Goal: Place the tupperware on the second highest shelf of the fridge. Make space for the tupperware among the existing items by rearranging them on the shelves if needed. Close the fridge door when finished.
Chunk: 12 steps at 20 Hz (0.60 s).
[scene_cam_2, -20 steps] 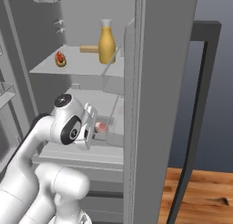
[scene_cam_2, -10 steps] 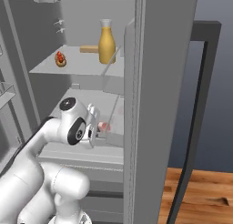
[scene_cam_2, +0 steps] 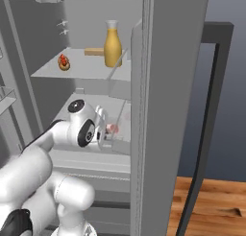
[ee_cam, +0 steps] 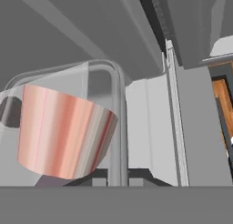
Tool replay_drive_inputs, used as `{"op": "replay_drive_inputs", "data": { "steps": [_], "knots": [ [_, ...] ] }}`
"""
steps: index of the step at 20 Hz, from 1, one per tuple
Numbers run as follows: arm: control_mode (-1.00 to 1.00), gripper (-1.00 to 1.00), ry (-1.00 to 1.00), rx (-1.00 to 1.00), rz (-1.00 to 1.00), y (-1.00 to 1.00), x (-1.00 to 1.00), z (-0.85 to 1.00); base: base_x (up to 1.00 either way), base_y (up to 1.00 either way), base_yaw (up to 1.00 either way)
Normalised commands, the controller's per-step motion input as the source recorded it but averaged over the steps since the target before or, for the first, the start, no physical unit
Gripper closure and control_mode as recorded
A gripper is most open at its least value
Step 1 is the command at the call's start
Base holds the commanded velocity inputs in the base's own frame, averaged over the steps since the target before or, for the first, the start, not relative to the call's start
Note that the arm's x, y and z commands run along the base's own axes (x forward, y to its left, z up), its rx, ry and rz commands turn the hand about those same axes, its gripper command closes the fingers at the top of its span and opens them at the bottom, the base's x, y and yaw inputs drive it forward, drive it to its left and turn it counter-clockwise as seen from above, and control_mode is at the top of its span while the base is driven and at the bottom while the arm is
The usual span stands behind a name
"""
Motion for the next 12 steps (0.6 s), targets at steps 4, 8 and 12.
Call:
{"op": "replay_drive_inputs", "data": {
  "steps": [4, 8, 12],
  "knots": [
    [-1.00, 1.00, 0.00, 0.00, 0.00, 0.00, 0.36, 0.00, 0.00, 0.00, 0.00],
    [-1.00, 1.00, 0.00, 0.00, 0.00, 0.00, 0.34, -0.04, 0.00, 0.00, 0.00],
    [-1.00, 1.00, 0.03, -0.02, 0.00, 0.00, 0.32, -0.12, 0.00, 0.00, 0.00]
  ]
}}
